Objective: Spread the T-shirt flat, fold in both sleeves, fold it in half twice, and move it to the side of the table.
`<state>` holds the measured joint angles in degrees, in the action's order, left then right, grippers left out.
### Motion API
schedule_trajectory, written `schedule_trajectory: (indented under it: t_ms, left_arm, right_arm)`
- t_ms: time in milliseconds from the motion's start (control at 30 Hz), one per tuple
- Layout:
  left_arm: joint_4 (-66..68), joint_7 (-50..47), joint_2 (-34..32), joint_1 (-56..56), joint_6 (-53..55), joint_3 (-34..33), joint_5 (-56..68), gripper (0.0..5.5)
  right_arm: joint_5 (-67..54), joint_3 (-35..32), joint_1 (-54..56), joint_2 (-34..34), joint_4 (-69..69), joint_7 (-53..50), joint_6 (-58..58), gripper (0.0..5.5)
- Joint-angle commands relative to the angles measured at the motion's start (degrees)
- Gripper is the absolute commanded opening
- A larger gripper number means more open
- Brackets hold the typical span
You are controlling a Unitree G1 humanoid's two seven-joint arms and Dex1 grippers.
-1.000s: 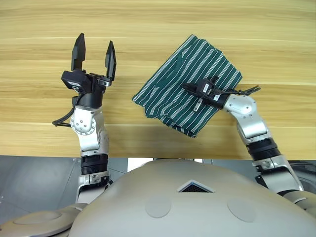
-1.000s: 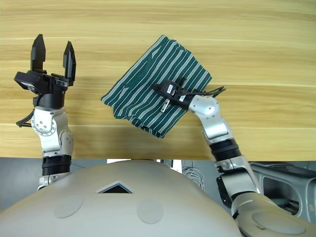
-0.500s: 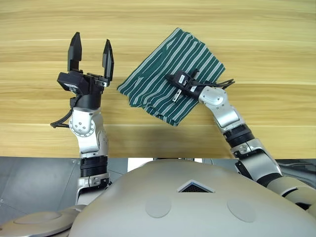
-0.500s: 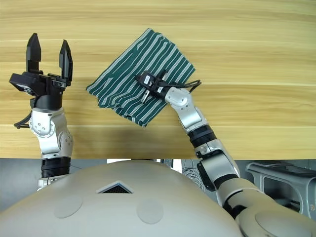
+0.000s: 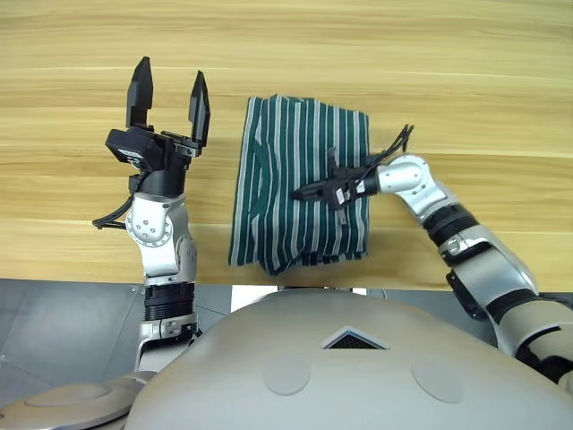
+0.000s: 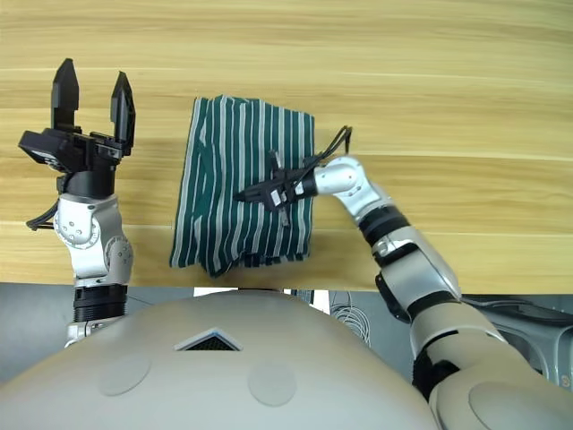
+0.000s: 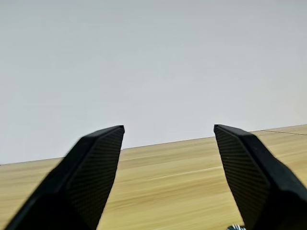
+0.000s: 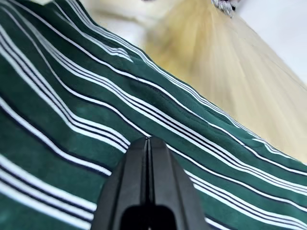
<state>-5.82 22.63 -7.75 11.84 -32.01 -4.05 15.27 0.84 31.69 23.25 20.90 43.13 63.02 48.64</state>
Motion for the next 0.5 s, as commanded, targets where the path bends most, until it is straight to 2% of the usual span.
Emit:
schedule_trajectory:
  t_ms: [33,133,233,333,400,500]
  left_arm:
    - [0.6,0.7,-0.3,-1.5,0.8,0.7,0.4,3.35]
    - [0.1,0.7,-0.4,-1.5,0.9,0.5,0.6,3.35]
    - [-0.3,1.1,-0.5,-1.4,1.1,1.1,0.5,3.35]
    - [-0.8,2.5,-1.9,-1.1,2.4,1.8,0.4,3.35]
    - [-1.0,5.5,-5.1,-0.9,2.8,2.2,-0.1,3.35]
    - [2.0,13.2,-16.0,0.2,2.0,-0.2,-3.0,3.82]
  right_arm:
    - [-3.6,-2.1,3.0,-0.1,0.7,4.1,2.4,0.04]
    - [-6.2,-4.2,3.6,-0.6,-1.1,5.1,2.0,0.04]
    - [-15.5,-7.5,-0.3,0.0,-12.6,5.6,-4.4,0.04]
    - [-19.3,-11.8,-2.6,1.4,-20.6,2.3,-11.1,0.04]
    - [-18.7,-15.1,-4.2,3.9,-24.2,-1.0,-15.9,0.04]
    - [-17.4,-19.9,-13.2,12.2,-30.5,-1.0,-16.9,0.54]
